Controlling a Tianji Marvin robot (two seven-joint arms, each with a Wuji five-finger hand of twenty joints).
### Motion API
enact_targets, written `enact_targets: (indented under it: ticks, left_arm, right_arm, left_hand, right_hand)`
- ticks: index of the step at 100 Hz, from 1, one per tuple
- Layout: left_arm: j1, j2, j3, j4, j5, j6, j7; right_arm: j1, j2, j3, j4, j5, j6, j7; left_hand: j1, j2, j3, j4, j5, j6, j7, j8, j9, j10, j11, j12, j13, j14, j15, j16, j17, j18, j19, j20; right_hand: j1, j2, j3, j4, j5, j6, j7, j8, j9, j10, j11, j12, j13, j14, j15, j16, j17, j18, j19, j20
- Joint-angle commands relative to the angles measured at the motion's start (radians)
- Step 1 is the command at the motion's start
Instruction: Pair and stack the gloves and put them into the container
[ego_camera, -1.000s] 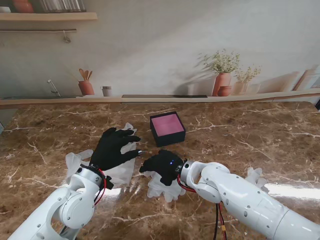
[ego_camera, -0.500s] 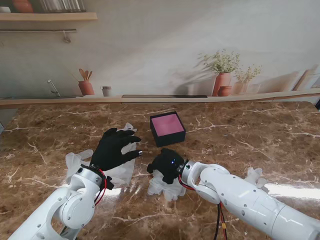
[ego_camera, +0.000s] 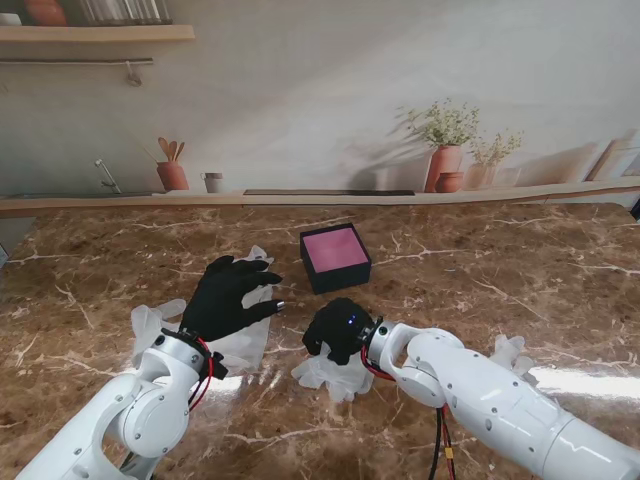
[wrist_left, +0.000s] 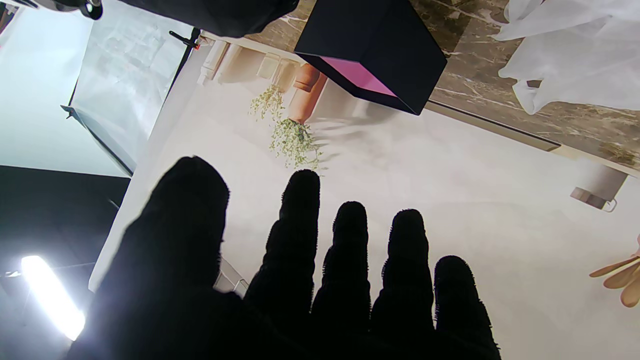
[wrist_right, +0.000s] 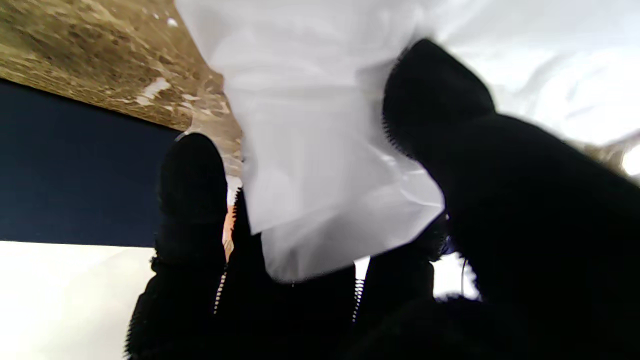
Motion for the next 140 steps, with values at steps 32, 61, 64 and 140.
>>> enact_targets:
  ticks: [32,61,64,140]
  left_arm:
    - [-0.001,0.001,0.002,0.001,-0.001,-0.009,-0.004]
    - [-0.003,0.001,0.005,0.001,-0.003,-0.005,-0.008]
    - [-0.003,0.002,0.005,0.001,-0.003,-0.006,-0.010]
    - [-0.011,0.002,0.015,0.007,-0.004,-0.013,-0.012]
  right_arm:
    - [-0.132,-0.054,0.201,0.041,0.168,0.030,-0.047]
    - [-0.174,-0.055,0.236,0.112,0.101,0.001,-0.278]
    - [-0.178,-0.051,0.236,0.115,0.084,-0.001,-0.300]
    - [-0.389,0.013,0.459,-0.105,0.002,-0.133,-0.027]
  left_hand:
    - [0.038,0.042,-0.040,0.021,-0.009,-0.002,0.017,0.001,-0.023,-0.013,-0.019,-0.010,-0.039,-0.045,-0.034,-0.014,-0.005,-0.029,-0.033,0.004]
    - [0.040,0.044,-0.044,0.021,-0.007,-0.002,0.019,0.002,-0.021,-0.014,-0.018,-0.009,-0.038,-0.044,-0.032,-0.013,-0.004,-0.032,-0.038,0.005]
    - [0.041,0.043,-0.044,0.022,-0.008,-0.002,0.019,0.002,-0.021,-0.013,-0.018,-0.009,-0.038,-0.045,-0.032,-0.013,-0.003,-0.032,-0.038,0.005]
    - [0.047,0.046,-0.041,0.022,-0.016,0.001,0.013,0.000,-0.024,-0.016,-0.020,-0.010,-0.041,-0.048,-0.036,-0.016,-0.002,-0.033,-0.045,0.008]
  right_hand:
    - [0.078,0.016,0.019,-0.008,0.028,-0.004,0.034,0.060,0.039,-0.036,0.137,0.198,0.045,0.003,0.185,0.142,0.012,0.009,0.089,-0.030]
    - [0.077,0.076,0.023,0.020,-0.004,-0.014,0.050,0.127,-0.029,-0.060,0.177,0.277,-0.056,-0.015,0.242,0.197,-0.067,0.011,0.042,-0.028]
    - [0.074,0.078,0.025,0.022,-0.008,-0.017,0.052,0.132,-0.034,-0.063,0.178,0.279,-0.062,-0.018,0.241,0.195,-0.072,0.010,0.039,-0.027]
    - [-0.402,0.164,-0.086,0.144,-0.145,0.082,-0.228,-0.150,-0.603,0.062,-0.294,-0.349,-0.612,0.077,-0.451,-0.309,-0.442,0.075,-0.471,-0.035]
